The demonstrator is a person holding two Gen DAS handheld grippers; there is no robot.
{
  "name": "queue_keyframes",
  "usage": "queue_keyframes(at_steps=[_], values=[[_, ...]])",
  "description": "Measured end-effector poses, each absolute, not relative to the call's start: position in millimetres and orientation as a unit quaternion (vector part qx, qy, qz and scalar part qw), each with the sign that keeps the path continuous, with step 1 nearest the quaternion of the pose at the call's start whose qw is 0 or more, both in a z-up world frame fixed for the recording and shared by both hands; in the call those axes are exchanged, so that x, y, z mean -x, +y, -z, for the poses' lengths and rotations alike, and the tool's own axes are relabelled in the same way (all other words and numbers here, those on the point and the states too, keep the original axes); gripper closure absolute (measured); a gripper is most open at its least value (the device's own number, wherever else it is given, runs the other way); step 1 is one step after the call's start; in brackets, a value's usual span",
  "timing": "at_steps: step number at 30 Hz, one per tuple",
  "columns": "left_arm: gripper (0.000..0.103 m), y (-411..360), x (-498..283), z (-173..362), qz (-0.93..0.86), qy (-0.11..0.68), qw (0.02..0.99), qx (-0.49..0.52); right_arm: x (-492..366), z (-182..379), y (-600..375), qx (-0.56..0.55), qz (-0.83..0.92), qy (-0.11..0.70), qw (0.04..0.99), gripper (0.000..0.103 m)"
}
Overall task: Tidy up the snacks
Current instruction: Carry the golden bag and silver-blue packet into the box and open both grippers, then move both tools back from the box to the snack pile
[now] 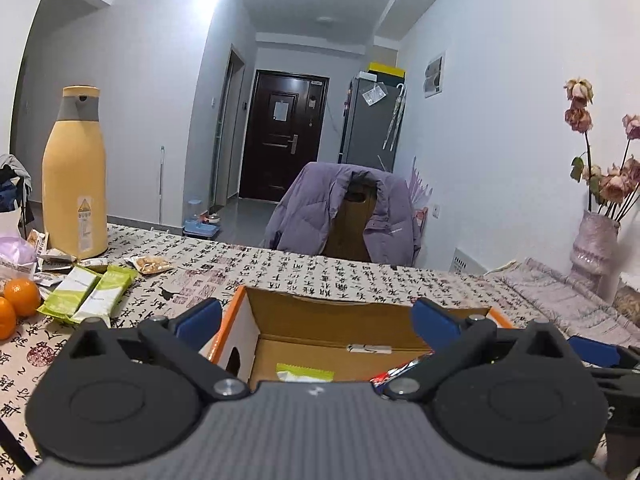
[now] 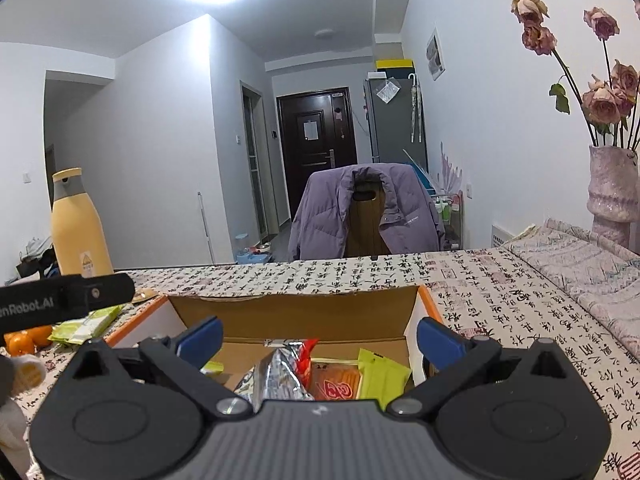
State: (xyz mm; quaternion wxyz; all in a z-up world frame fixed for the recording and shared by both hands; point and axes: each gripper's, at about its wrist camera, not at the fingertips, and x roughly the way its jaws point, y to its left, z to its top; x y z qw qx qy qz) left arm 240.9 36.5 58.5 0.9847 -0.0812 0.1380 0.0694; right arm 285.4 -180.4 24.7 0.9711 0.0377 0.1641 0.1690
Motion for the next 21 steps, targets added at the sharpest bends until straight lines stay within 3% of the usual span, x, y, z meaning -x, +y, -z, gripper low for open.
queue_keyframes(at_steps=[10, 21], values=[[0.0, 32.7, -213.5, -85.5, -0.071, 0.129, 0.986, 0.075, -253.4, -59.9, -184.6, -0.027, -0.177, 0.135, 0.975, 0.0], [0.0, 23.5, -155.1, -86.9, -0.073, 0.129, 0.987, 0.059, -191.1, -62.9, -195.2, -0.017, -0.182, 0.13, 0.974, 0.0]])
